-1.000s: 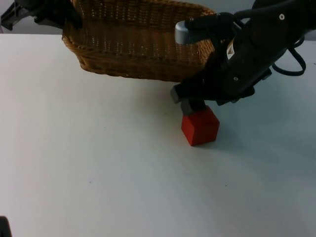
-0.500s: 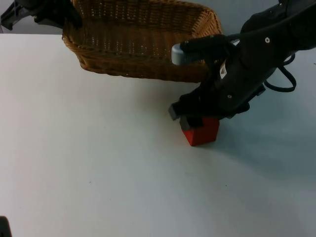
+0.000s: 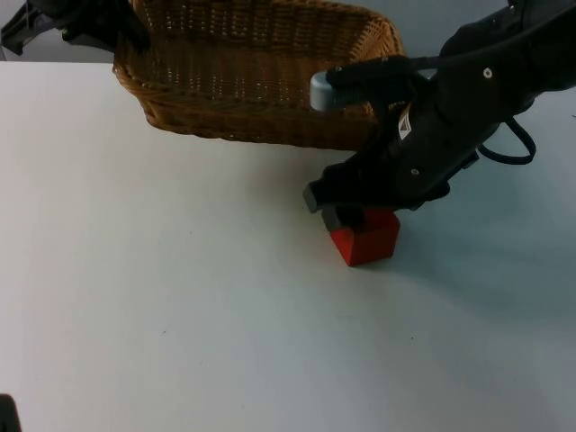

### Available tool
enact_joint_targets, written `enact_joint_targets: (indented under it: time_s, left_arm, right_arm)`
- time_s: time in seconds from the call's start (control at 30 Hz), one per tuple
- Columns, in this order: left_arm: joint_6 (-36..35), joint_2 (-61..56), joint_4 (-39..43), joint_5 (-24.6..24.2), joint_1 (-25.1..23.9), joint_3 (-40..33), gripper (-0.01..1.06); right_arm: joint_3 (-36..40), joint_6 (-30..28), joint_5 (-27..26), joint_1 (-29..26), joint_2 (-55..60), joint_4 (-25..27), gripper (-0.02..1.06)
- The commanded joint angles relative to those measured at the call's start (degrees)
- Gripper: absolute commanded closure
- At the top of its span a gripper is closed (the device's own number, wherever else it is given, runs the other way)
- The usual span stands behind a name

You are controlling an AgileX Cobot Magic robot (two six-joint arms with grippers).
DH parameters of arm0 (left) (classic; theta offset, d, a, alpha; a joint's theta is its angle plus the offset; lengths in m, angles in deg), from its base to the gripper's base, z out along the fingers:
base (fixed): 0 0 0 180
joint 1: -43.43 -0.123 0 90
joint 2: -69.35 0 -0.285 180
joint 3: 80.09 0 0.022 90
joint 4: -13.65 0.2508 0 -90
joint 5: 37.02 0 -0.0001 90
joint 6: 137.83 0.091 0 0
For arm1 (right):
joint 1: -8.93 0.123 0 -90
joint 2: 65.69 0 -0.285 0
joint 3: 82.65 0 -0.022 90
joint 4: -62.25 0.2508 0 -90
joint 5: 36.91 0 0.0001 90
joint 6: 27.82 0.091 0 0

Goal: Pick up the basket with the left hand and place the cube into the basket with the right hand.

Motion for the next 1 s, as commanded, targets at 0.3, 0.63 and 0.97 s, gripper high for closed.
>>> enact_joint_targets:
  time_s: [0.3, 0.63, 0.97]
  left_arm:
    - [-0.3, -1.01, -2.22, 0.83, 0.26, 0.62, 1.05]
    - [-0.3, -1.01, -2.22, 1.02, 0.26, 0.62, 1.05]
    - [-0.3, -1.01, -2.22, 1.02, 0.26, 0.62, 1.05]
  right_arm:
    - [-0.3, 1.81, 0.15, -0.96, -0.27, -0.68, 0.37]
    - [-0.3, 6.23, 1.94, -4.53, -0.27, -0.41, 0.84]
    - [-1.29, 5.8, 7.73, -4.4, -0.38, -0.06, 1.04]
